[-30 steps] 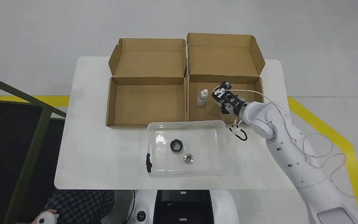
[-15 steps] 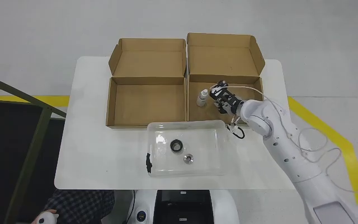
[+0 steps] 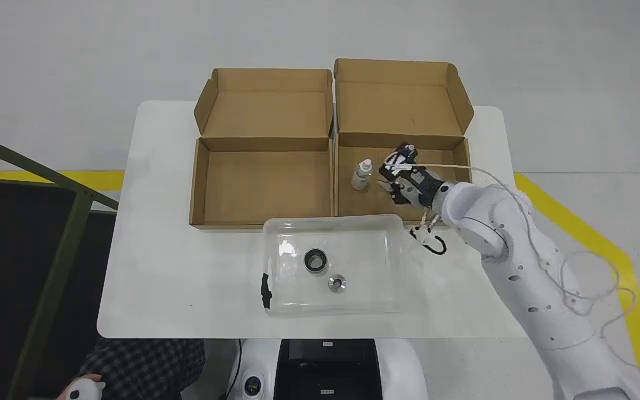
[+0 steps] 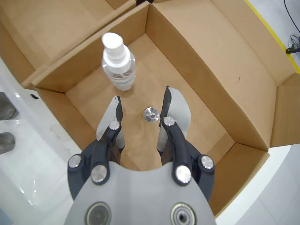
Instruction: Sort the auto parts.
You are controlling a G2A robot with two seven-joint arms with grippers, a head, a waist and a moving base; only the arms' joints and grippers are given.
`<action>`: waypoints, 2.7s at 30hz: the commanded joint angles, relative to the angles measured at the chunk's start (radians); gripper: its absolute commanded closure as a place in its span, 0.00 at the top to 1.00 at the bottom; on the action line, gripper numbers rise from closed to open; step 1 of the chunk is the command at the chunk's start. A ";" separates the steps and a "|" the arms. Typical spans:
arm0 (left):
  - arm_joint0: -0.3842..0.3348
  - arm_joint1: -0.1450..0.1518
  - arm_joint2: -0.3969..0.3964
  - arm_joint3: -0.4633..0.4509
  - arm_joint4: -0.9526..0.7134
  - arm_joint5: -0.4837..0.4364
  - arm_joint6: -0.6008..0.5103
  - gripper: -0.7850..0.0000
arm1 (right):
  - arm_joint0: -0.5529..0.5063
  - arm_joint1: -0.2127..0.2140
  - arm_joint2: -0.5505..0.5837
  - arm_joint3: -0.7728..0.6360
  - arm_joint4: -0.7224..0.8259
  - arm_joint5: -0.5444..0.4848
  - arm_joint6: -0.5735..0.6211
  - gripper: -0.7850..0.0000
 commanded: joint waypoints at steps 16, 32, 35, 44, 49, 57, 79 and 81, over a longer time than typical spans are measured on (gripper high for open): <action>0.000 0.000 0.000 0.000 0.000 0.000 0.000 1.00 | -0.247 0.041 0.078 -0.343 0.011 -0.210 0.031 0.42; 0.000 0.000 0.000 0.000 0.000 0.000 0.000 1.00 | -0.245 0.045 -0.050 -0.306 0.018 -0.352 0.078 0.42; 0.000 0.000 0.000 0.000 0.000 0.000 0.000 1.00 | -0.234 0.045 -0.071 -0.291 0.037 -0.368 0.096 0.42; 0.000 0.000 0.000 0.000 0.000 0.000 0.000 1.00 | -0.195 0.043 -0.122 -0.238 0.094 -0.376 0.146 0.43; 0.000 0.000 0.000 0.000 0.000 0.000 0.000 1.00 | -0.162 0.041 -0.148 -0.197 0.126 -0.374 0.162 0.43; 0.000 0.000 0.000 0.000 0.000 0.000 0.000 1.00 | -0.116 0.036 -0.198 -0.149 0.178 -0.384 0.192 0.43; 0.000 0.000 0.000 0.000 0.000 0.000 0.000 1.00 | -0.041 0.024 -0.300 -0.050 0.186 -0.357 0.191 0.46; 0.000 0.000 0.000 0.000 0.000 0.000 0.000 1.00 | -0.036 0.023 -0.308 -0.045 0.182 -0.354 0.190 0.47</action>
